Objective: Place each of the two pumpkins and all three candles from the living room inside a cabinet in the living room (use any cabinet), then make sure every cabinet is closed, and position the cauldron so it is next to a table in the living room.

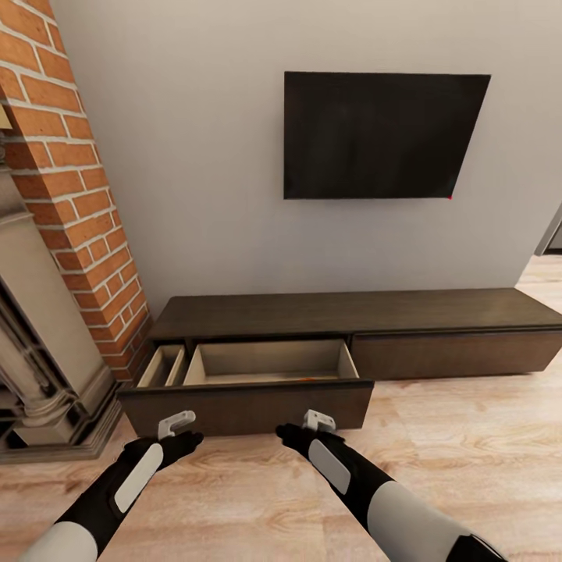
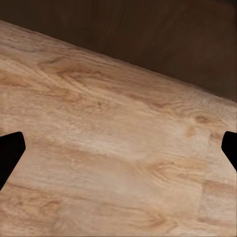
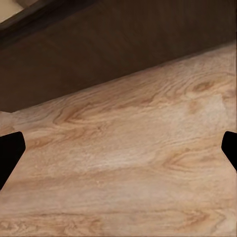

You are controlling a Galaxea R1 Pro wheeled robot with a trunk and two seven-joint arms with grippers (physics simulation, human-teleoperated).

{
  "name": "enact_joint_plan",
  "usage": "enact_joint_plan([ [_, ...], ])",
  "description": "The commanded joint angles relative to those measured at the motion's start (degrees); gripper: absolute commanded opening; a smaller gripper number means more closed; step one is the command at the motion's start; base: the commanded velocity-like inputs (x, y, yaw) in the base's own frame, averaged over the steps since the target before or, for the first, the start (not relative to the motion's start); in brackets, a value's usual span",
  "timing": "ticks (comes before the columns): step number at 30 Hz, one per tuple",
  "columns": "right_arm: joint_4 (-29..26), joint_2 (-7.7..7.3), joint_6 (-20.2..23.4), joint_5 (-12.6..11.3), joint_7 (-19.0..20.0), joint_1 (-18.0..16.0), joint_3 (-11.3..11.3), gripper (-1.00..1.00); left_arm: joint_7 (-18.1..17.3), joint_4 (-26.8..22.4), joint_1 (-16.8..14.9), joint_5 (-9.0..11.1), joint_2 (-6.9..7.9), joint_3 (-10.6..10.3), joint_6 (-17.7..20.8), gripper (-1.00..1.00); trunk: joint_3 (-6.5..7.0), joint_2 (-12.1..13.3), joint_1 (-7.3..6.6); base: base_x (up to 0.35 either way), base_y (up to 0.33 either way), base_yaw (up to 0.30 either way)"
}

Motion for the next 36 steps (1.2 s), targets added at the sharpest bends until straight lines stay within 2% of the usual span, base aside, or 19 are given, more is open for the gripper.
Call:
enact_joint_plan([
  [1, -0.01, -0.09, -0.19, -0.11, -0.51, -0.07, 0.38, 1.00, 0.58, -0.05, -0.04, -0.58, -0.36, -0.52, -0.85, 1.00, -0.24, -0.44, 0.22, 0.000, 0.000, 0.000],
  [4, 0.25, -0.24, -2.82, 2.80, -0.83, -0.06, 0.36, 1.00, 0.89, 0.14, -0.04, -4.48, -1.90, -0.79, -4.09, 1.00, -0.78, -1.65, 0.88, 0.000, 0.000, 0.000],
  [5, 0.33, -0.25, -3.55, 3.54, -1.02, -0.05, 0.34, 1.00, 0.96, 0.18, -0.02, -5.10, -2.10, -0.80, -4.61, 1.00, -0.96, -2.05, 1.10, 0.000, 0.000, 0.000],
  [7, 2.23, -0.23, -7.18, 7.87, -3.45, -0.05, 0.38, 1.00, 1.27, 0.83, 0.01, -7.20, -2.76, -0.85, -6.74, 1.00, -1.32, -2.85, 1.54, 0.000, 0.000, 0.000],
  [9, 3.90, -0.06, -8.72, 11.00, -5.57, -0.04, 0.40, 1.00, 1.36, 1.45, 0.02, -7.88, -2.95, -0.86, -7.45, 1.00, -1.68, -3.65, 1.98, 0.000, 0.000, 0.000],
  [12, 4.84, 0.03, -9.63, 13.35, -6.69, -0.06, 0.31, 1.00, 1.40, 2.41, 0.03, -8.35, -3.04, -0.87, -8.18, 1.00, -2.21, -4.86, 2.64, 0.000, 0.000, 0.000],
  [15, 5.19, 0.10, -9.70, 14.38, -7.14, -0.05, 0.31, 1.00, 1.42, 3.00, 0.02, -8.61, -3.02, -0.82, -9.63, 1.00, -2.75, -6.06, 3.29, 0.000, 0.000, 0.000],
  [31, 5.17, 0.21, -10.25, 15.27, -7.37, -0.06, 0.46, 1.00, 1.42, 3.21, 0.03, -8.71, -3.00, -0.79, -11.86, 1.00, -5.63, -12.48, 6.81, 0.000, 0.000, 0.000],
  [32, 5.05, 0.18, -10.56, 15.97, -7.42, -0.05, 0.50, 1.00, 1.42, 3.21, 0.02, -8.71, -3.00, -0.82, -12.10, 1.00, -5.81, -12.88, 7.03, 0.000, 0.000, 0.000],
  [35, 5.35, 0.10, -18.54, 22.05, -7.81, -0.04, 1.06, 1.00, 1.42, 3.21, 0.04, -8.71, -3.00, -0.92, -12.81, 1.00, -6.34, -14.08, 7.69, 0.000, 0.000, 0.000],
  [36, 5.67, 0.11, -20.73, 23.36, -8.19, -0.04, 1.12, 1.00, 1.36, 3.28, 0.04, -8.71, -3.00, -0.94, -13.41, 1.00, -6.52, -14.48, 7.91, 0.000, 0.000, 0.000],
])
